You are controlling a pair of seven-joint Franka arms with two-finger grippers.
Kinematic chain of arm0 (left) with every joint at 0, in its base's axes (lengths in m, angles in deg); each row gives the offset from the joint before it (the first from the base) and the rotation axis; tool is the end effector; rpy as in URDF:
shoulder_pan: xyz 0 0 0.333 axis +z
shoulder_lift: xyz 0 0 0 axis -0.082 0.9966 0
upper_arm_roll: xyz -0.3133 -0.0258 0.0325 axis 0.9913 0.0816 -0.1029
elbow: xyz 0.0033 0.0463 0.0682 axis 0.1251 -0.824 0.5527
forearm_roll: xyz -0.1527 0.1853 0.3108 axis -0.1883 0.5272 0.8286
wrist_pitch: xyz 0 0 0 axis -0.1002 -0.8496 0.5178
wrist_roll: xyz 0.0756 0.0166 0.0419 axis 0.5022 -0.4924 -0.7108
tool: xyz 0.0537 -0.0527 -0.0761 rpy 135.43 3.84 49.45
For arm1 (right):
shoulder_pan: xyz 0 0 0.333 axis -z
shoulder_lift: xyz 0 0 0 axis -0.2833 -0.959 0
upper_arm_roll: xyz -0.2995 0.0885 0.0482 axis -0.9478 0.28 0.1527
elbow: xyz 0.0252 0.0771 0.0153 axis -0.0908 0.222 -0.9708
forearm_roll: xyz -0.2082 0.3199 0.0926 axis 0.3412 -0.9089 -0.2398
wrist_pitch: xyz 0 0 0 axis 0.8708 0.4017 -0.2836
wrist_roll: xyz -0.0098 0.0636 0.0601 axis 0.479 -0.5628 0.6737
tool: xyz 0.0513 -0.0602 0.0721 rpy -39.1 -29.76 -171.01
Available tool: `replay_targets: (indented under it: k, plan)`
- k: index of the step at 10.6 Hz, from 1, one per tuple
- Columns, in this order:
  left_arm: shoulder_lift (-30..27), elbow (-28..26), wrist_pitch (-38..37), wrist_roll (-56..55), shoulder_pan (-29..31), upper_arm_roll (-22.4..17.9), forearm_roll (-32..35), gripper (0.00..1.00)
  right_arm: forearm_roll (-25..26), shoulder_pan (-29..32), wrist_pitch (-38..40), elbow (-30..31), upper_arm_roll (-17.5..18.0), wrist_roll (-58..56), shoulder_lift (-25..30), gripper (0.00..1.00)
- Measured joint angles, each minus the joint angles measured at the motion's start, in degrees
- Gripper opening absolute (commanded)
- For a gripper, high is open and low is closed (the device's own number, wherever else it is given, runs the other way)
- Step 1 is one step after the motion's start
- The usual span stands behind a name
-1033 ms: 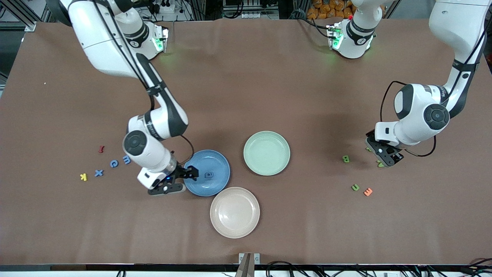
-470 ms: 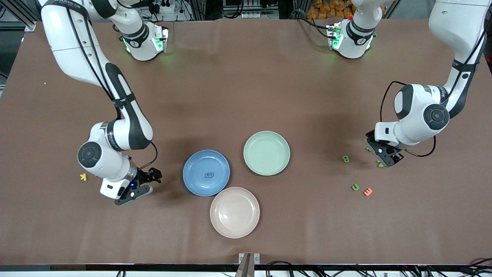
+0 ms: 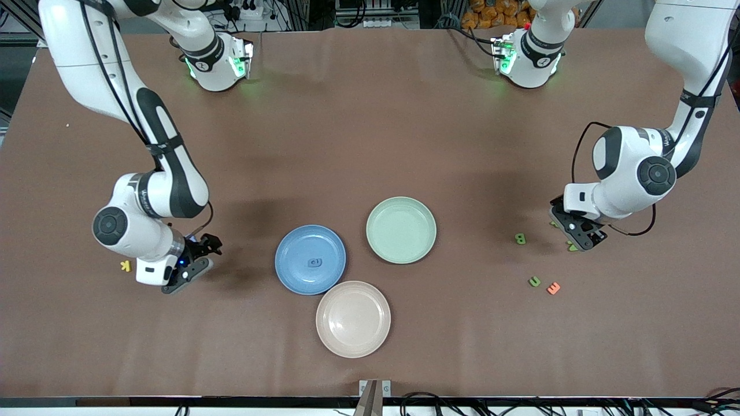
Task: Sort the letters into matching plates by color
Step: 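Move the right gripper back over the blue letters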
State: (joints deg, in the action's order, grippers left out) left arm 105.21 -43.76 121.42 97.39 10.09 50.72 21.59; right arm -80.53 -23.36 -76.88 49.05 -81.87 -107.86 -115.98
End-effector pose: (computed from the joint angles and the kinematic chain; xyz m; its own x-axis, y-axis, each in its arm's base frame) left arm 0.5813 -0.0200 0.2489 0.5455 -0.8380 0.0137 -0.8381 -0.5455 0.0025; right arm 0.6606 0.0529 0.2208 0.7976 0.6021 0.0369 0.6032 -0.7962 -0.0472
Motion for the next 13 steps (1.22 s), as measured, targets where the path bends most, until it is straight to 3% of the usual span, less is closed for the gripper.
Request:
replay_targets:
  k: [3,12,13]
  plan:
    - [0.0,0.04,0.0,0.02,0.01,0.0,0.0,1.0,0.0,2.68,0.05,4.44,-0.07,-5.96,1.74,1.0]
    - [0.01,0.31,0.0,0.11,0.02,0.0,0.0,1.0,0.06,3.83,-4.54,10.3,-0.67,-6.78,1.78,1.0]
    - [0.01,0.31,0.0,0.12,0.02,0.0,0.0,1.0,0.06,3.88,-5.5,10.79,-0.67,-6.79,1.79,0.96]
